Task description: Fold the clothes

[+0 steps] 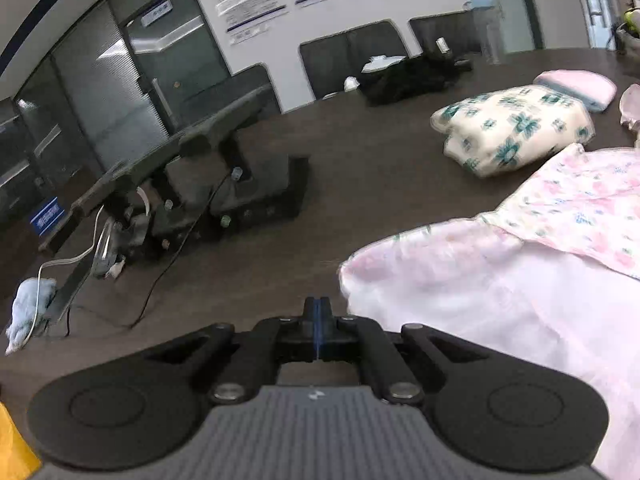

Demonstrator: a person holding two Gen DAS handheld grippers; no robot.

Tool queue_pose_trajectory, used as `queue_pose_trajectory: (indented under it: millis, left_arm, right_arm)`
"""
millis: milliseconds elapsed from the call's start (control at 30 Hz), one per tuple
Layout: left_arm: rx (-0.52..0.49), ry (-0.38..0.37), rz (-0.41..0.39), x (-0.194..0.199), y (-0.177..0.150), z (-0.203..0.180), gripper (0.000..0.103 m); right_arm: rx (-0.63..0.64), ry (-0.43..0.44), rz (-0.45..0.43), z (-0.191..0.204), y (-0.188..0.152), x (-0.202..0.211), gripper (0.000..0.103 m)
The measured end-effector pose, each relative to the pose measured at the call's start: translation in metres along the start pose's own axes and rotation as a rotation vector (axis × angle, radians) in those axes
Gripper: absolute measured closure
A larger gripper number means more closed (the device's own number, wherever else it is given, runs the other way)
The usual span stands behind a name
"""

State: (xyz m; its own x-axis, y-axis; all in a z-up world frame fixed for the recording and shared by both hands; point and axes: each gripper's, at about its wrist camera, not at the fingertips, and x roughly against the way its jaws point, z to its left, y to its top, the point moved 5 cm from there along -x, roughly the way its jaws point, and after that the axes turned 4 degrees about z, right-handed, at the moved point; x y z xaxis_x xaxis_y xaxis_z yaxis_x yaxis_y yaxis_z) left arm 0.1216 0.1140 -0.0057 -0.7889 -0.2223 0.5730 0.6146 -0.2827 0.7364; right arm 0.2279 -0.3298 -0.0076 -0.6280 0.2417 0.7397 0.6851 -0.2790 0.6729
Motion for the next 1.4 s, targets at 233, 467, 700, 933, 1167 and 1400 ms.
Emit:
queue_pose_trajectory:
  millis: [233,467,700,933,1167,1400]
  left_arm:
    - [-0.083,-0.411,-0.125,0.127,-0.017,-0.062,0.043]
    - [-0.384,-0.603,-0.241,0.23,-0.069,-0.192,0.02]
    - [-0.347,-0.536,-0.118,0.219,-0.085,-0.196,0.035]
    - [-0.389,-0.491,-0.087,0.208,-0.1,-0.167,0.101]
    - [-0.372,-0.396,-0.041,0.203,-0.108,-0.064,0.102]
    - [-0.201,-0.503,-0.062,0.225,-0.122,-0.001,0.08]
  right_arm:
    - [0.194,0.443,-0.123,-0.04,-0.033,0.132,0.053]
    - [0.765,0.739,-0.211,-0.052,-0.163,0.212,0.042]
    - [0.834,0.785,-0.102,-0.047,-0.218,0.195,0.042]
    - [0.726,0.822,-0.037,-0.052,-0.205,0.161,0.09]
    - [0.79,0.895,-0.042,-0.055,-0.237,0.196,0.103]
    - [0.827,0.998,-0.053,-0.059,-0.269,0.244,0.092]
